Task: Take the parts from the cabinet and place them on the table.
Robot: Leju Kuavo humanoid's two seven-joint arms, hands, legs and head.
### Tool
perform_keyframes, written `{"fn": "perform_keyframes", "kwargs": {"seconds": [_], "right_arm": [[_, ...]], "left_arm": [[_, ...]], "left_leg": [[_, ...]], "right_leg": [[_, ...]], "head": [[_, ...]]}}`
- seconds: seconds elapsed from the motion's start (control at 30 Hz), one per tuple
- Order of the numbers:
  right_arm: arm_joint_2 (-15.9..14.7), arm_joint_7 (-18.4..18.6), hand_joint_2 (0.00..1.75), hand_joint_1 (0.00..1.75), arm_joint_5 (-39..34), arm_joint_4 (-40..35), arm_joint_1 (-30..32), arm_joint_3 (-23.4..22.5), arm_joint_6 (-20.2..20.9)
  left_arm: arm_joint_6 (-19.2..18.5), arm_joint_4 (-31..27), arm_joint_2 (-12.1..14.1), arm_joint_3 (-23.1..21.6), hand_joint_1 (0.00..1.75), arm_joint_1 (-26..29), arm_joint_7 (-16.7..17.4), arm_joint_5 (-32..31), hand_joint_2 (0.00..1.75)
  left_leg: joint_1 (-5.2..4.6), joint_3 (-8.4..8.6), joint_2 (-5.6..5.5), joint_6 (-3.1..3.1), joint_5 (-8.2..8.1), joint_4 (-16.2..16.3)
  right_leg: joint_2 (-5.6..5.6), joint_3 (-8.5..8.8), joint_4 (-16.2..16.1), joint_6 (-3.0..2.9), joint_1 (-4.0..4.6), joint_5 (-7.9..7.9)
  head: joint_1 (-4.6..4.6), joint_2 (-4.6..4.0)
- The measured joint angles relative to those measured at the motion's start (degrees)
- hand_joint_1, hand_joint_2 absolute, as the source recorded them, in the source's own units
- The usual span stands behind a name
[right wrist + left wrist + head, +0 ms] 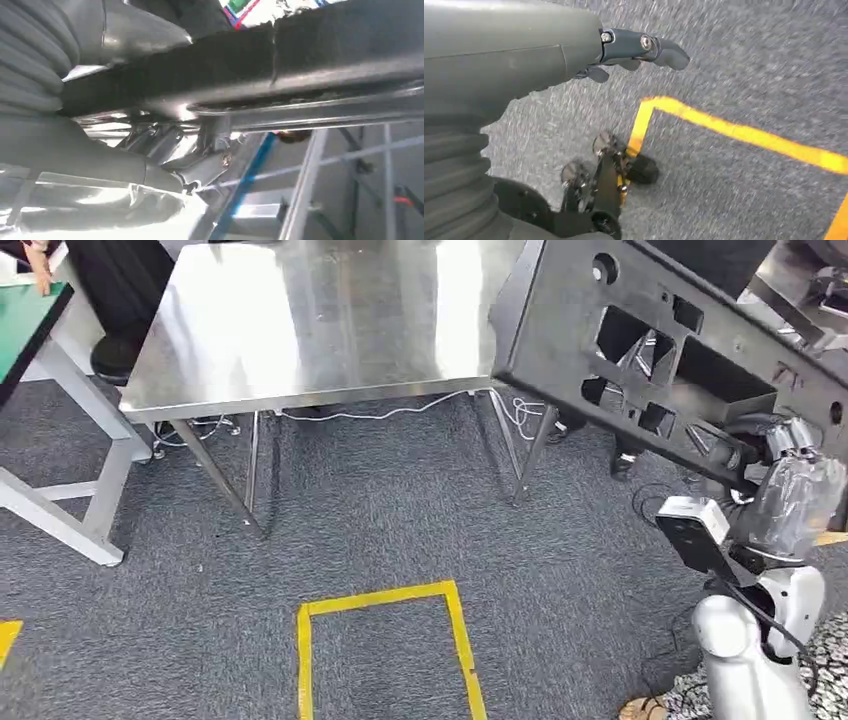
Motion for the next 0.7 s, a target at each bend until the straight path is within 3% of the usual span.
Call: {"fn": "perform_keyframes", "kwargs": {"seconds": [0.03,0.07,0.1,0.13,0.2,0.23,0.3,0.37,0.4,0.43,0.47,0.5,0.57,0.6,0.63,0.67,0.7], "right_arm": [[-0.09,-0.02,1.75,1.75,0.0,0.0,0.23,0.0,0.0],[-0.13,-0.02,1.75,1.75,0.0,0.0,0.42,0.0,0.0],[-0.13,-0.02,1.75,1.75,-0.11,0.0,0.44,-0.02,0.0],[-0.15,-0.02,1.75,1.75,-0.15,0.0,0.42,-0.02,0.0],[-0.37,-0.02,1.75,1.75,-0.28,-0.02,0.34,-0.11,0.0],[-0.44,-0.02,1.75,1.75,-0.3,0.02,0.26,-0.11,0.04],[-0.52,-0.02,1.75,1.75,-0.46,-0.07,0.52,-0.11,0.07],[-0.63,-0.02,1.75,1.75,-0.5,-0.04,0.62,-0.15,0.11],[-0.66,-0.09,1.75,1.75,-0.57,-0.07,0.6,-0.15,0.11],[-0.72,-0.11,1.75,1.75,-0.63,-0.17,0.61,-0.15,0.11],[-0.76,-0.11,1.75,1.75,-0.74,-0.2,0.59,-0.15,0.11],[-0.76,-0.11,1.75,1.75,-0.79,-0.2,0.59,-0.15,0.11],[-0.76,-0.11,1.75,1.75,-0.79,-0.2,0.64,-0.15,0.11],[-0.81,-0.11,1.75,1.75,-0.96,-0.2,0.77,-0.17,0.11],[-0.92,-0.13,1.75,1.75,-1.05,-0.2,0.96,-0.17,0.11],[-0.94,-0.13,1.75,1.75,-1.07,-0.22,1.04,-0.17,0.11],[-1.14,-0.22,1.75,1.75,-1.2,-0.22,1.05,-0.22,0.11]], "left_arm": [[-0.13,0.0,-0.02,0.0,0.0,-0.01,-0.02,0.02,1.75],[-0.31,0.0,-0.04,0.0,0.0,0.02,-0.11,0.02,1.75],[-0.31,0.0,-0.09,0.0,0.0,0.02,-0.13,0.02,1.75],[-0.37,0.02,-0.19,0.0,0.0,0.1,-0.17,0.11,1.75],[-0.46,0.02,-0.39,0.0,0.0,0.13,-0.41,0.11,1.75],[-0.46,0.02,-0.33,0.02,0.0,0.14,-0.5,0.11,1.75],[-0.46,0.02,-0.31,0.02,0.0,0.08,-0.59,0.11,1.75],[-0.44,0.02,-0.31,0.02,0.0,0.1,-0.66,0.15,1.75],[-0.44,0.0,-0.18,0.02,0.0,0.08,-0.66,0.2,1.75],[-0.44,-0.02,-0.08,0.02,0.0,0.11,-0.68,0.2,1.75],[-0.44,0.0,-0.26,0.02,0.0,0.08,-0.7,0.2,1.75],[-0.44,0.0,-0.26,0.02,0.0,0.08,-0.7,0.2,1.75],[-0.44,0.02,-0.31,0.02,0.0,0.16,-0.7,0.17,1.75],[-0.46,0.04,-0.33,0.02,0.0,0.17,-0.7,0.15,1.75],[-0.46,0.04,-0.33,0.02,0.0,0.19,-0.7,0.15,1.75],[-0.46,0.04,-0.33,0.02,0.0,0.22,-0.7,0.11,1.75],[-0.55,0.04,-0.33,0.02,0.0,0.24,-0.7,0.07,1.75]], "left_leg": [[-0.05,0.17,-0.07,-0.05,-0.33,0.01],[-0.07,0.35,-0.18,-0.22,-0.62,0.05],[-0.06,0.72,-0.23,-0.48,-0.97,0.08],[-0.01,1.17,-0.26,-0.77,-1.37,0.16],[0.17,1.92,-0.33,-1.61,-2.61,1.02],[-0.21,1.64,-0.34,-2.25,-3.51,1.97],[-0.53,1.49,-0.41,-2.59,-4.58,2.82],[-0.28,1.63,-0.26,-2.69,-4.89,2.84],[-0.03,1.7,-0.17,-2.98,-5.41,3.28],[0.08,1.64,-0.23,-3.31,-5.82,3.98],[0.41,-0.4,-0.2,-4.04,-7.74,8.09],[0.76,-3.02,-0.2,-4.44,-9.56,12.69],[1.14,-8.4,-0.2,-4.76,-11.7,20.67],[1.17,-9.83,-0.2,-4.62,-10.95,21.72],[1.16,-9.84,-0.2,-4.32,-8.64,20.03],[1.13,-9.14,-0.21,-3.99,-6.55,17.61],[0.91,-6.94,-0.28,-3.03,-2.25,11.48]], "right_leg": [[0.0,-3.28,4.76,0.16,-0.15,-1.35],[-0.02,-5.76,7.59,0.57,-0.28,-1.41],[-0.03,-6.46,7.0,1.3,-0.39,-0.12],[-0.06,-5.59,3.83,2.12,-0.59,2.13],[-0.42,-1.53,-6.21,3.63,-1.16,7.48],[-1.24,-0.55,-8.97,3.61,-1.31,8.6],[-0.48,0.12,-8.92,1.57,-1.05,8.18],[-0.3,0.13,-8.88,0.78,-0.81,7.81],[-0.15,0.45,-8.98,0.3,-1.64,7.69],[-0.05,0.68,-9.01,0.19,-1.29,7.6],[-0.04,1.11,-9.01,-0.3,-1.29,7.26],[-0.01,1.32,-8.99,-0.54,-1.18,7.06],[0.09,1.79,-8.98,-0.86,-0.91,6.51],[0.23,2.17,-8.98,-0.84,-0.84,6.25],[0.35,2.7,-8.99,-0.76,-0.69,5.84],[0.42,3.12,-8.99,-0.75,-0.58,5.57],[0.51,4.01,-9.08,-0.84,-0.27,5.13]], "head": [[0.02,0.0],[-0.05,0.0],[0.04,0.0],[-0.04,0.0],[0.04,0.0],[0.39,0.0],[0.0,0.0],[-0.02,0.0],[0.02,0.0],[0.0,0.0],[-0.5,0.0],[-0.44,0.0],[-0.46,0.0],[-0.48,0.0],[-0.48,0.0],[-0.48,0.0],[-0.48,0.0]]}}
